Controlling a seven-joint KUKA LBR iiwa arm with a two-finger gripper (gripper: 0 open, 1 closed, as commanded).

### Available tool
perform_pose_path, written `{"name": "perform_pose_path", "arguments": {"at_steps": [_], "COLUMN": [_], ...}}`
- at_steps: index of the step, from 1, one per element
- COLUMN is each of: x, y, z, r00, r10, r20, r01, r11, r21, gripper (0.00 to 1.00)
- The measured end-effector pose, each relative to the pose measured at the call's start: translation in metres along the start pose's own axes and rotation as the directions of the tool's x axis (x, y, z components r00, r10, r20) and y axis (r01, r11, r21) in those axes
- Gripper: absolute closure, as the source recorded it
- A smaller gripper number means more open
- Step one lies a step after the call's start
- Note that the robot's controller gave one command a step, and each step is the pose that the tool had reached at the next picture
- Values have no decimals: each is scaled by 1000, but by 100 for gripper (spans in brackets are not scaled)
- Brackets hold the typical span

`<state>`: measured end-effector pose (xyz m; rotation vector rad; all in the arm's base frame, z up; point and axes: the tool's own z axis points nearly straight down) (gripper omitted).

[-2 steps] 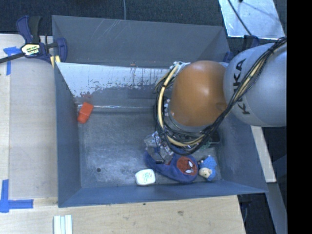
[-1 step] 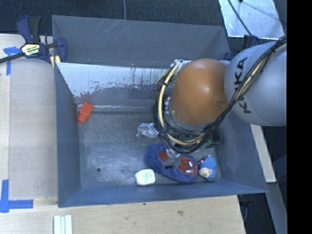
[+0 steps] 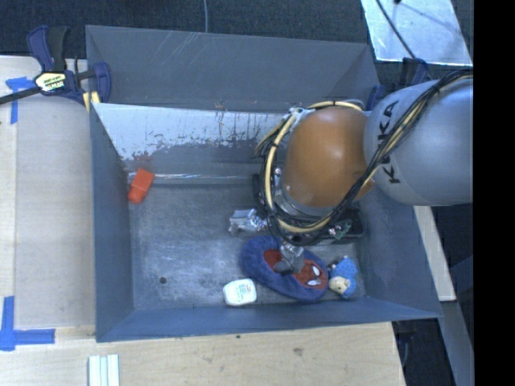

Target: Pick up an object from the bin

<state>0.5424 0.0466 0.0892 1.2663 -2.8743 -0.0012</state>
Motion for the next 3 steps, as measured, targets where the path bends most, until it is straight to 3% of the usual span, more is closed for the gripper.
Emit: {"name": "perform_pose_path", "arguments": {"at_steps": [1, 2, 3], "x": [-1, -18, -36], "y": [0, 12, 8], "z": [-1, -99, -231], "r00": [1000, 1000, 999], "r10": [1, 26, 47], "r20": [1, 11, 12], "r01": [-1, -26, -47], "r11": [1000, 1000, 999], "r21": [1, 8, 9], "gripper": [100, 100, 100]}}
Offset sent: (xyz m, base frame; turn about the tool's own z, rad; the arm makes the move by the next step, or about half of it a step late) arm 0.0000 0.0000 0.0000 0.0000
